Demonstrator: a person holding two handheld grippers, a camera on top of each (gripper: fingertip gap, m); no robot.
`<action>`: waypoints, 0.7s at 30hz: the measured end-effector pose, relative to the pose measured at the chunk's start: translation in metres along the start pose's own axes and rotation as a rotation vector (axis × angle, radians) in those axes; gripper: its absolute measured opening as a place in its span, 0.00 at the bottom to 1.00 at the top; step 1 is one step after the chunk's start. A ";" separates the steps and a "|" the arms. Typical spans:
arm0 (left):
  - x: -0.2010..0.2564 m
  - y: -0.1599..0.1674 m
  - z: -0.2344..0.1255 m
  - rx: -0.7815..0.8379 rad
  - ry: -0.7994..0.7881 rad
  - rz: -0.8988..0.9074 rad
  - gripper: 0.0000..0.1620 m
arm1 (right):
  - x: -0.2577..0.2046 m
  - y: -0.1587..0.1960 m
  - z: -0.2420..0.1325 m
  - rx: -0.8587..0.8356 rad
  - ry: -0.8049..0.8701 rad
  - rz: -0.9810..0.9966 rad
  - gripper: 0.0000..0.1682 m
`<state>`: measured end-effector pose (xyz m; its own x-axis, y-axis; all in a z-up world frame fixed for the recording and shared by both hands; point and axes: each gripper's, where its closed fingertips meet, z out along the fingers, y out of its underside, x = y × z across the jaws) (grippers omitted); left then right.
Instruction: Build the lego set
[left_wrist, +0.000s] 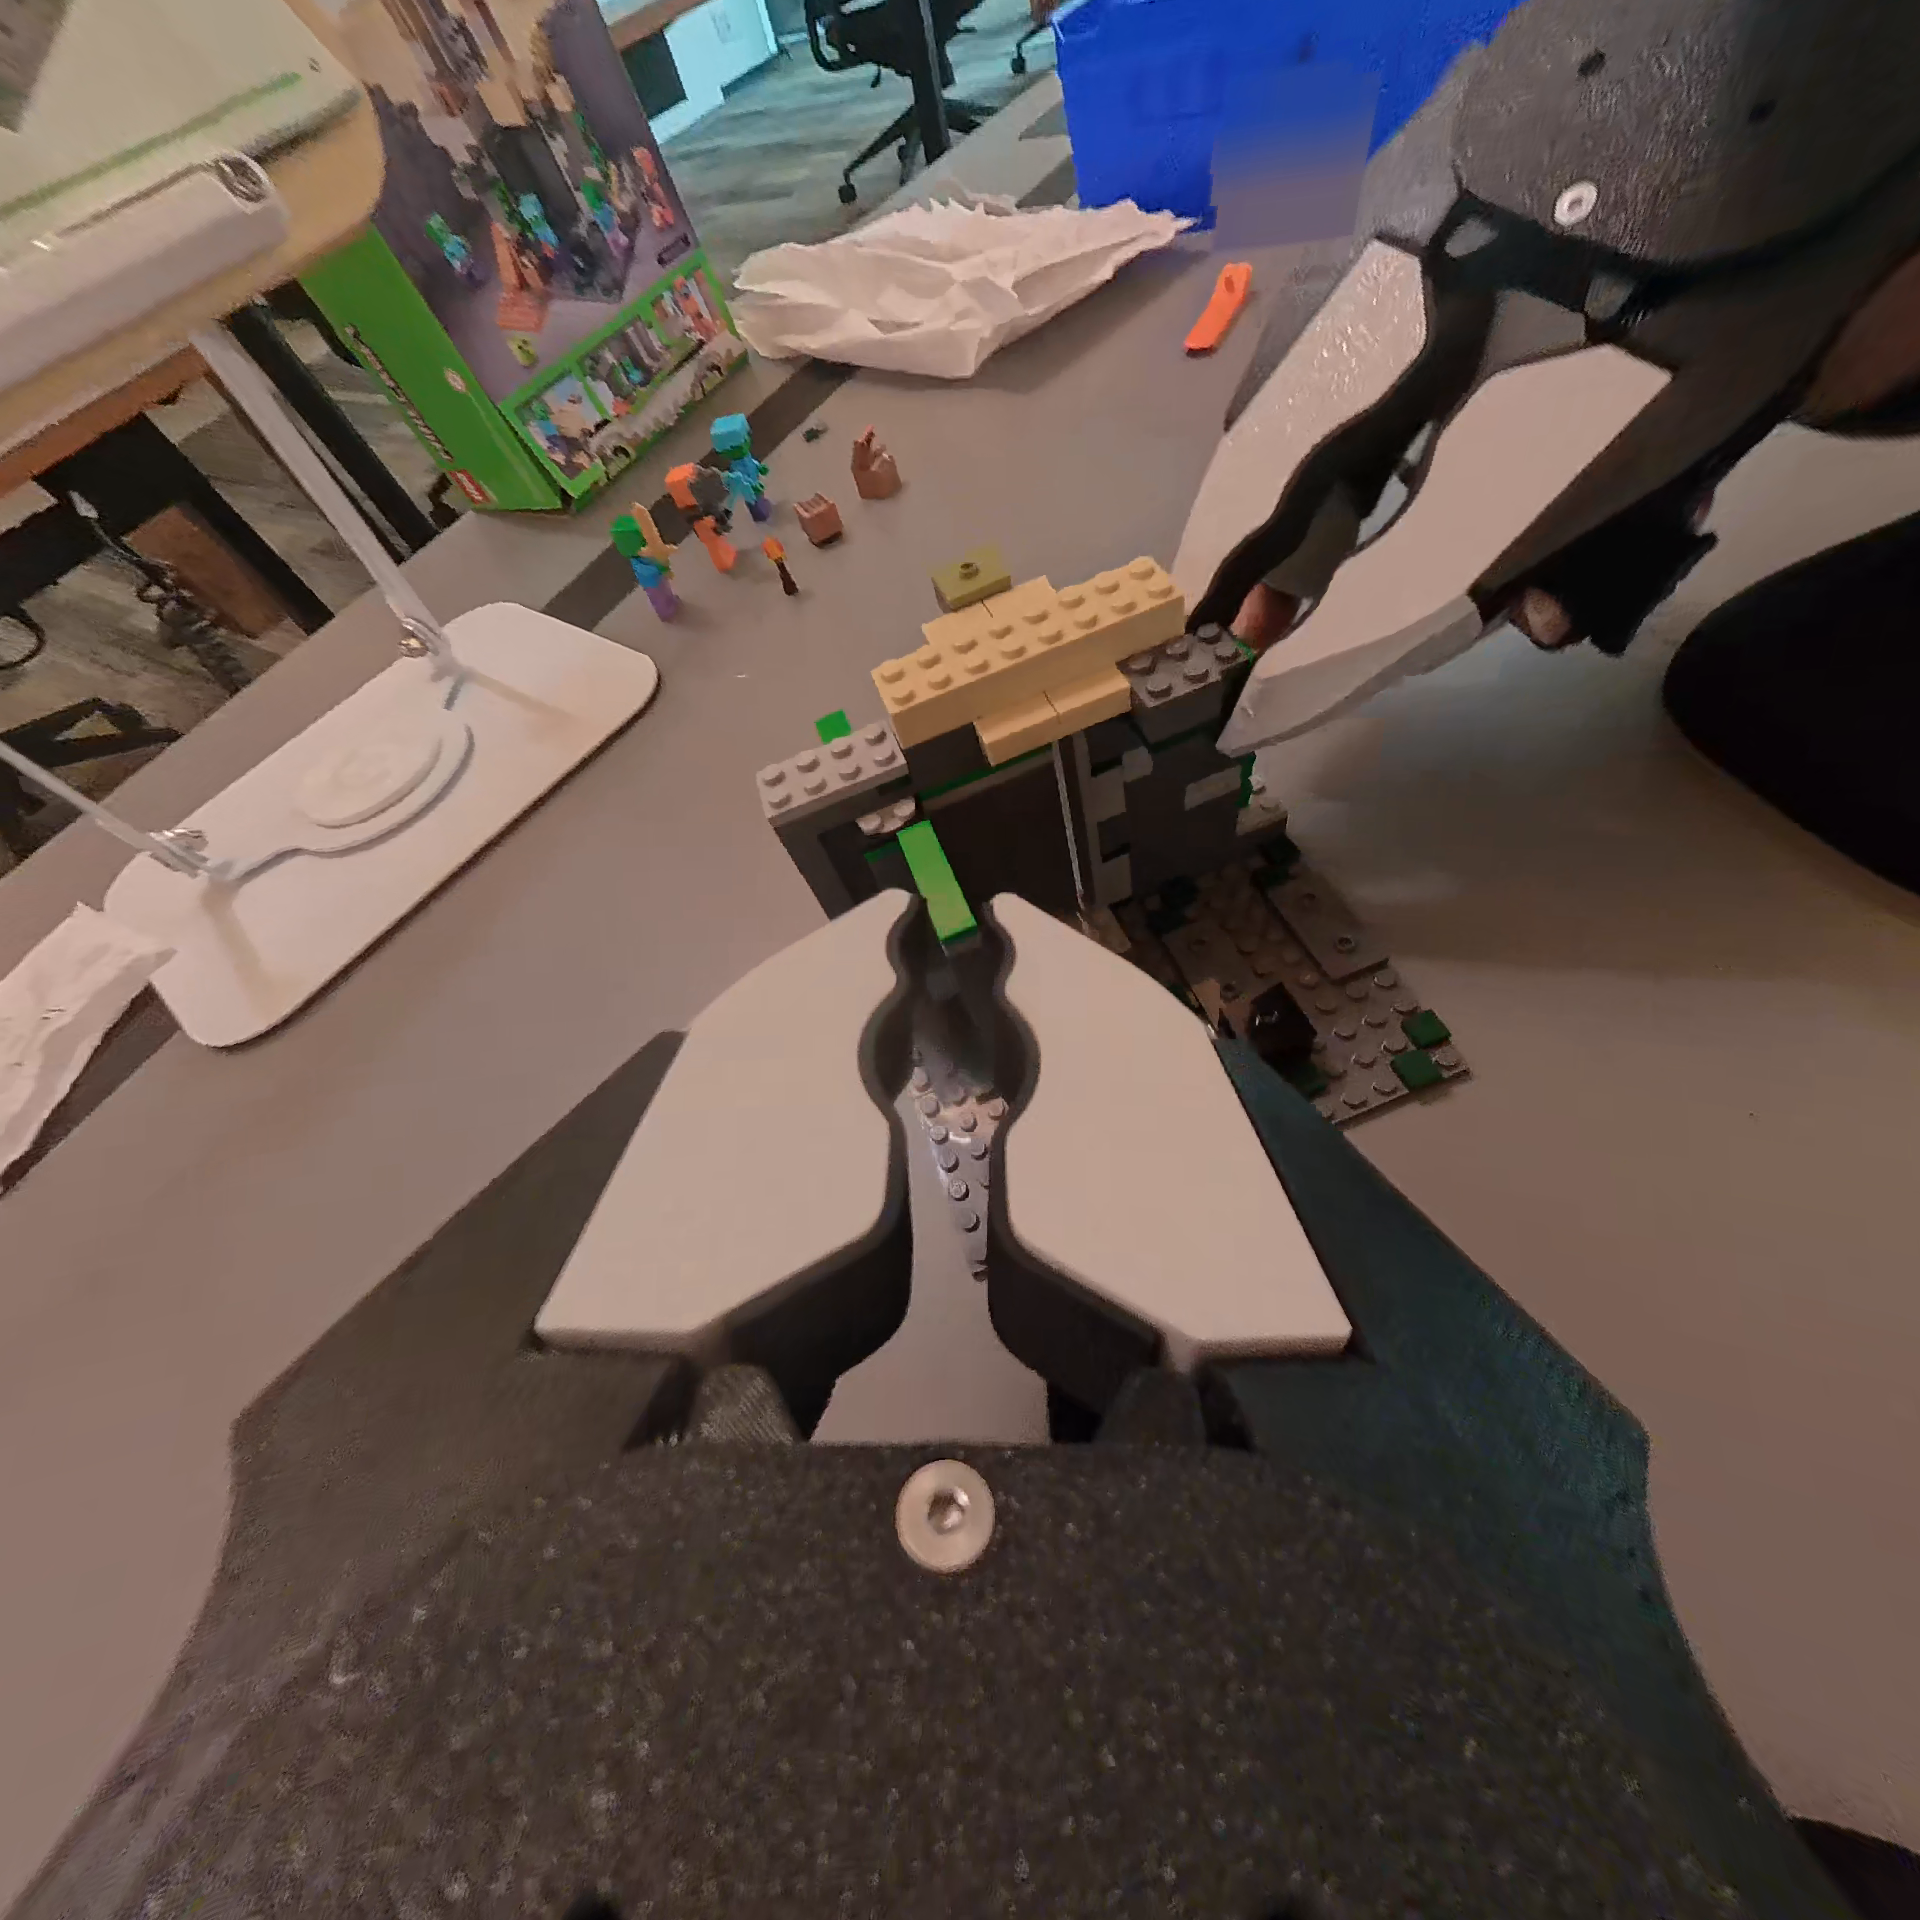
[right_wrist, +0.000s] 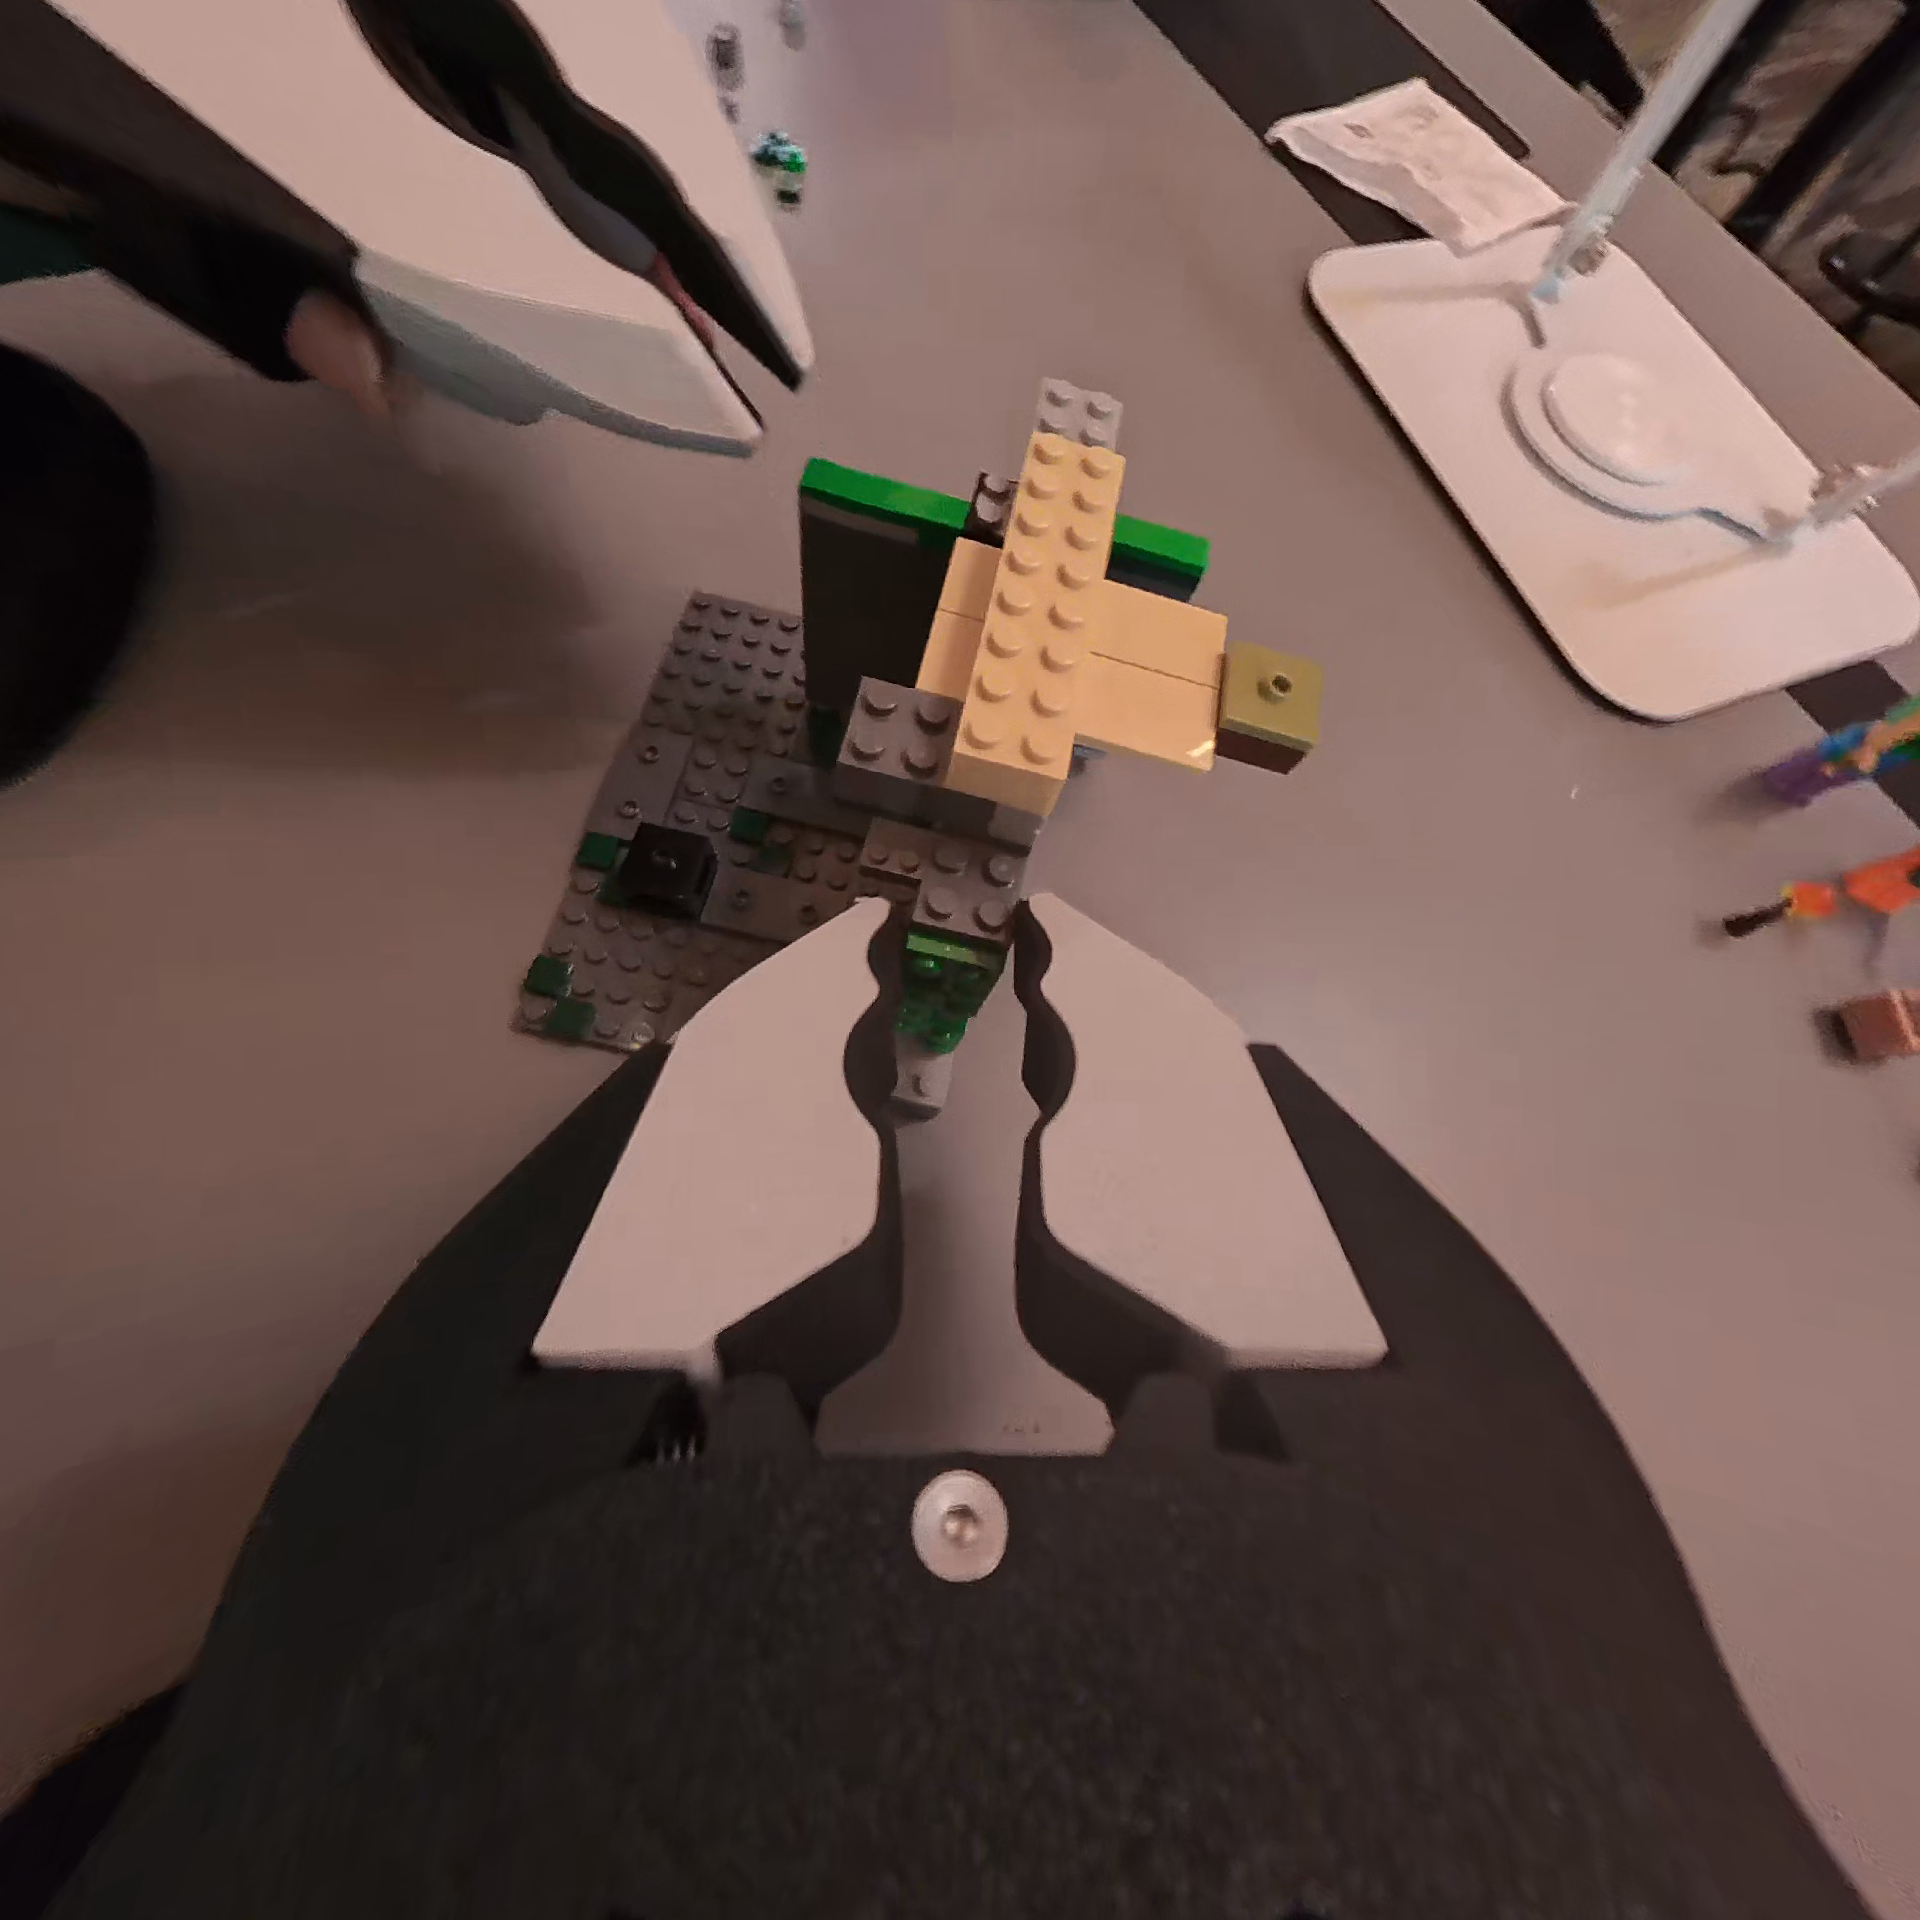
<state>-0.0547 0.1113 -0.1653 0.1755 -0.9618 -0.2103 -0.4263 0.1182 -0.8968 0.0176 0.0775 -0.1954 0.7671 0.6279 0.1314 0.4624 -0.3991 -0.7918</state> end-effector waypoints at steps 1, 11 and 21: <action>0.000 -0.002 -0.002 0.013 -0.004 -0.003 0.05 | 0.001 0.000 0.001 -0.003 0.033 0.039 0.11; 0.014 0.013 0.002 -0.076 0.005 0.055 0.05 | -0.023 -0.011 0.008 0.046 0.164 0.226 0.11; 0.012 0.025 0.004 -0.113 -0.021 0.078 0.04 | -0.049 -0.047 -0.023 0.169 -0.033 0.012 0.13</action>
<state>-0.0594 0.1037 -0.1916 0.1557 -0.9452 -0.2870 -0.5367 0.1630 -0.8279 -0.0311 0.0500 -0.1511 0.7562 0.6460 0.1038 0.3693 -0.2906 -0.8827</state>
